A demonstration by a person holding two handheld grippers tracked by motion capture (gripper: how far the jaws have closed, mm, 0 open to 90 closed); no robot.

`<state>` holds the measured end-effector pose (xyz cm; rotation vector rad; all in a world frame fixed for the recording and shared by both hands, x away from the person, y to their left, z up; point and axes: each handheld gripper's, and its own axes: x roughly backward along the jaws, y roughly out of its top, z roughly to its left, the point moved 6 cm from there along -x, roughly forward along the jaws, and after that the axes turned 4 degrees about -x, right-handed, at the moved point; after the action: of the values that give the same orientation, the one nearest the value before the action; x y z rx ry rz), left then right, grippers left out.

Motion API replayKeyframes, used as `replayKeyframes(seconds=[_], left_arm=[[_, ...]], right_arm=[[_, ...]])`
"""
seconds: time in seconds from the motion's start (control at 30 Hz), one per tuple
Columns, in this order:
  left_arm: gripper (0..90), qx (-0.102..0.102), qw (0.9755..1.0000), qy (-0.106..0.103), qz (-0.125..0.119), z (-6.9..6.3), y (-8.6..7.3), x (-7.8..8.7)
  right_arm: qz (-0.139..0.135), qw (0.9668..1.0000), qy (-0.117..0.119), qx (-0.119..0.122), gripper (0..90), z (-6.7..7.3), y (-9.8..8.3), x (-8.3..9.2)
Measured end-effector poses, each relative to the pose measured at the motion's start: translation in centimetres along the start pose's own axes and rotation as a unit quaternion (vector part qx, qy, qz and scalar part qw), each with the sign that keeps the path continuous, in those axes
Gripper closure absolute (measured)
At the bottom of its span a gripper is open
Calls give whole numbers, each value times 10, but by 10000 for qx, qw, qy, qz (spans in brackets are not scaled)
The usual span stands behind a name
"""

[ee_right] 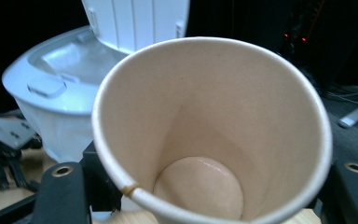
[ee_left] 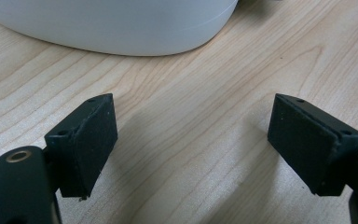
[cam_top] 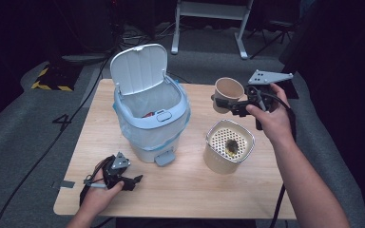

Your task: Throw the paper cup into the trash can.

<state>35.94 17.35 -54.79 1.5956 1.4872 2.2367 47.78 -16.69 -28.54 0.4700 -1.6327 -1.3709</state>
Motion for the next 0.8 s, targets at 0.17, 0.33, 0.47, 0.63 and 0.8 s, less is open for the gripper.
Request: replayKeyframes(seconds=[0.17,0.33,0.47,0.63,0.8], left_arm=[[158,-18,10000,3,1,0,0,0],[159,-11,10000,9,1,0,0,0],[158,-23,10000,5,1,0,1,-1],[156,-21,10000,-1,-3,0,1,-1],[158,-35,10000,13,1,0,1,-1]], right_arm=[[-97,9999,120,-21,304,10,15,-16],[-141,9996,209,-87,304,18,27,-32],[-212,9992,300,-142,303,25,36,-45],[-320,9983,427,-228,299,34,45,-60],[-443,9980,412,-175,298,44,53,-78]])
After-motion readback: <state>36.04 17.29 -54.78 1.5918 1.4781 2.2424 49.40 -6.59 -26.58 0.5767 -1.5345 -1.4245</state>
